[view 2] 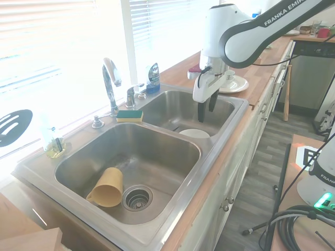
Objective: Turn on the faucet
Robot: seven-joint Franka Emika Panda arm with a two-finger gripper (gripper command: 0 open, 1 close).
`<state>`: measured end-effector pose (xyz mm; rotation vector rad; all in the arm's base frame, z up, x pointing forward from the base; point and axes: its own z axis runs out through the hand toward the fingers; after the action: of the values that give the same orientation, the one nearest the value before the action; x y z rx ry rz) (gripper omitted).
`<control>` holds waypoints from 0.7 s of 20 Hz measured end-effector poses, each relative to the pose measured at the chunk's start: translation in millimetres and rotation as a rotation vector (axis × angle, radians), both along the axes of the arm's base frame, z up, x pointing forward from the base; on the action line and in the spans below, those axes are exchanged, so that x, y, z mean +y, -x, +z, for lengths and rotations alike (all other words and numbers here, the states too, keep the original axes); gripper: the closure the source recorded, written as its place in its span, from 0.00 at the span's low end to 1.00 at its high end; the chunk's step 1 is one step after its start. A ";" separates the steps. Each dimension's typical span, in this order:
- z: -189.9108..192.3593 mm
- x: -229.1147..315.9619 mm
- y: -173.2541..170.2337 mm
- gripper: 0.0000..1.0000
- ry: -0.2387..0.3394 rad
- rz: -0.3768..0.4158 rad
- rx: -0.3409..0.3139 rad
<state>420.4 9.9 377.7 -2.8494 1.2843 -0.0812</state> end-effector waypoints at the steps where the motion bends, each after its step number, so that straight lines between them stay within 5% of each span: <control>1: 0.0 -0.6 0.0 1.00 0.001 -0.001 0.000; 14: 0.0 -2.5 0.0 1.00 0.009 0.002 0.000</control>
<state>420.5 7.4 377.7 -2.8587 1.2839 -0.0876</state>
